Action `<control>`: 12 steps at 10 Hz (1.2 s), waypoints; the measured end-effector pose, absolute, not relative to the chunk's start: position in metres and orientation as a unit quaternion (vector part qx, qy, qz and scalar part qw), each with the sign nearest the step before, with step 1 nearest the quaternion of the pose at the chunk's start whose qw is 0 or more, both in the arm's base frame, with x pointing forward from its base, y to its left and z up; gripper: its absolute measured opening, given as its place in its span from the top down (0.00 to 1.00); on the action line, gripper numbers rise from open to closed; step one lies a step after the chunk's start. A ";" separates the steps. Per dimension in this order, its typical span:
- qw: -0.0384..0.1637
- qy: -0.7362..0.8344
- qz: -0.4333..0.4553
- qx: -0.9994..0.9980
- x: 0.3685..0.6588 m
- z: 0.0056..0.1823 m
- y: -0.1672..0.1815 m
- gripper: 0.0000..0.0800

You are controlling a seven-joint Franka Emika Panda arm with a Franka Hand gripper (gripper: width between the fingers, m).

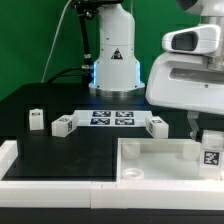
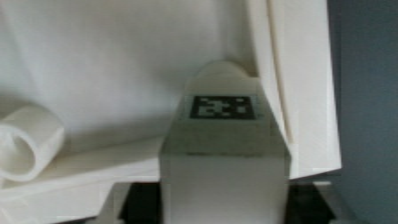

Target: Assemble one leg

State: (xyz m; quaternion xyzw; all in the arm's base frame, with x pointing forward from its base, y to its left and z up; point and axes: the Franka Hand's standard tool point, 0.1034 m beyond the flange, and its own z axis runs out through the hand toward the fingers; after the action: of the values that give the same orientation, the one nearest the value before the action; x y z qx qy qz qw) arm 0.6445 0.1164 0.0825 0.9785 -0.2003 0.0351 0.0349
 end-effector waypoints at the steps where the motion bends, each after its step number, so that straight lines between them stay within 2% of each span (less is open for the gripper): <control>1: 0.031 -0.258 0.035 0.965 0.644 0.082 0.115 0.63; 6: 0.019 -0.572 0.038 0.819 0.642 0.081 0.114 0.63; 10: 0.008 -0.661 0.035 0.750 0.642 0.081 0.115 0.63; 11: 0.009 -0.639 0.035 0.769 0.642 0.081 0.115 0.37; 12: 0.007 -0.624 0.036 0.781 0.643 0.081 0.117 0.37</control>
Offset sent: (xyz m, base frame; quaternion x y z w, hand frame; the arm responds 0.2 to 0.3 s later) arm -0.0042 -0.0042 -0.0074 -0.0156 -0.0046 0.3976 0.9174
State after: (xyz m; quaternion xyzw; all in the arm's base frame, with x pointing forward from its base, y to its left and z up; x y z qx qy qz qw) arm 0.6427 0.1170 0.0811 0.7805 -0.6240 0.0363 0.0069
